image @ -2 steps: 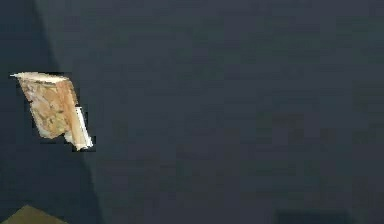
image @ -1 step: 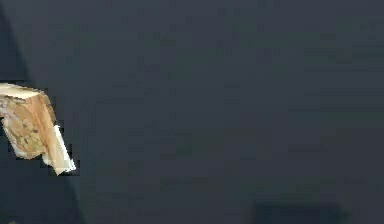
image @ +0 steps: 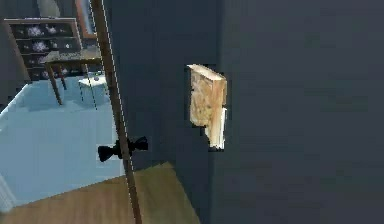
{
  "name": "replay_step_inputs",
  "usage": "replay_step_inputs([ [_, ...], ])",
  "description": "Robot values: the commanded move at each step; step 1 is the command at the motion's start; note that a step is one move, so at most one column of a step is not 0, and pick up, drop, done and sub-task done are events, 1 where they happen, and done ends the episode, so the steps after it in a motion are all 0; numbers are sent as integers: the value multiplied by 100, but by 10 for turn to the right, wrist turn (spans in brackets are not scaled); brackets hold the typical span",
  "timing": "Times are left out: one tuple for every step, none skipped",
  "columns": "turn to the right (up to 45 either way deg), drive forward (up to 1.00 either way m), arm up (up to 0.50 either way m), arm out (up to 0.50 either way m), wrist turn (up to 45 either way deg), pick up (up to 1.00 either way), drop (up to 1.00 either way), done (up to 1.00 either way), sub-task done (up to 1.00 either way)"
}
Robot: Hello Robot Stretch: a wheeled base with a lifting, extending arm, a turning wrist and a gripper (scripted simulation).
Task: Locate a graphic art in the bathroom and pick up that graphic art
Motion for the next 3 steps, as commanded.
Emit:
replay_step_inputs([
  [-450,0,0,0,0,0,0,0,0],
  [-360,0,0,0,0,0,0,0,0],
  [0,0,50,0,0,0,0,0,0],
])
